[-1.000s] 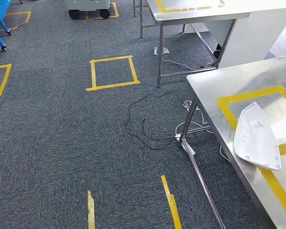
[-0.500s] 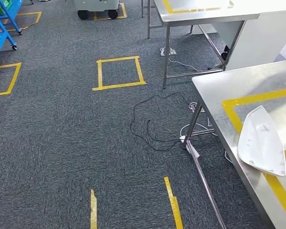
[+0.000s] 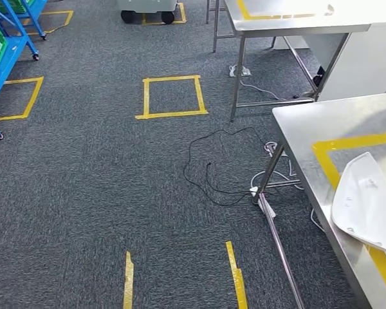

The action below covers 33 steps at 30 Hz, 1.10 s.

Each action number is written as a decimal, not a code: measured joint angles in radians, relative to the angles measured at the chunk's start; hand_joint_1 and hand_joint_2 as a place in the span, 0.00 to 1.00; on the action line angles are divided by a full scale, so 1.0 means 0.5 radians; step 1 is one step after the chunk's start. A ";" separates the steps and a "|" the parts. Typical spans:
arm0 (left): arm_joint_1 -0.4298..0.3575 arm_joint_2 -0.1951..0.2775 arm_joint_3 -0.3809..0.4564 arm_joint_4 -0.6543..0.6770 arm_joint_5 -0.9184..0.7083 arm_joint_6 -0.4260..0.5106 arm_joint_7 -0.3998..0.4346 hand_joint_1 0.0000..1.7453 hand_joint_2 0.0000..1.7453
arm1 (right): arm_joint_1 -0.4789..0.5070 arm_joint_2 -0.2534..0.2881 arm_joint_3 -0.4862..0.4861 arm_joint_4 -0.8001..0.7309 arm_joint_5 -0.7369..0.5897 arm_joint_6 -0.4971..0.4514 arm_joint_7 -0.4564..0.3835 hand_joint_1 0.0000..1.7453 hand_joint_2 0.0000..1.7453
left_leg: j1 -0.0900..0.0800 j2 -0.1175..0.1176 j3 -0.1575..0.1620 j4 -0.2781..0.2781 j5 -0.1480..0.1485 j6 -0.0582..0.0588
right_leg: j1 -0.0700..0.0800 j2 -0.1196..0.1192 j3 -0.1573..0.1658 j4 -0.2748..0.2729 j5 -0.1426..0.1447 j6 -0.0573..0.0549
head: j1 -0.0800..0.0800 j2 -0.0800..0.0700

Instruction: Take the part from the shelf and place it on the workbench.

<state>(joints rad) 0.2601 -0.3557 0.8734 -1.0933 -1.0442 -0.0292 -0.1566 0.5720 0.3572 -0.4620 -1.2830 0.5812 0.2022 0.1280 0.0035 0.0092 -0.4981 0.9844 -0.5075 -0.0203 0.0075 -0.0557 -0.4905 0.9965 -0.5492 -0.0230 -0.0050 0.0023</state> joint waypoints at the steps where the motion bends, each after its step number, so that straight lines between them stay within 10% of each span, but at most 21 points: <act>1: 0.000 -0.002 0.000 0.000 0.000 -0.005 -0.006 0.00 0.00 | 0.000 0.000 0.000 0.000 -0.002 0.005 0.000 0.00 0.00 | -0.001 0.000 -0.001 -0.001 0.001 -0.001 | 0.000 0.001 0.000 0.000 0.000 -0.008 | 0.000 0.000; 33: 0.156 -0.009 -0.311 -0.057 0.403 0.058 0.127 0.00 0.00 | 0.002 0.000 0.001 -0.004 0.029 0.013 -0.023 0.00 0.00 | -0.012 -0.001 0.008 -0.015 -0.002 0.054 | -0.018 0.000 0.021 -0.040 0.017 0.060 | -0.004 0.000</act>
<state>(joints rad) 0.3383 -0.3602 0.7178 -1.1218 -0.8428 -0.0003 -0.0929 0.5730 0.3574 -0.4615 -1.2850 0.5957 0.2089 0.1167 -0.0024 0.0084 -0.4943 0.9767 -0.5085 0.0066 -0.0014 -0.0557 -0.4801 0.9766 -0.5408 0.0068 -0.0071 0.0023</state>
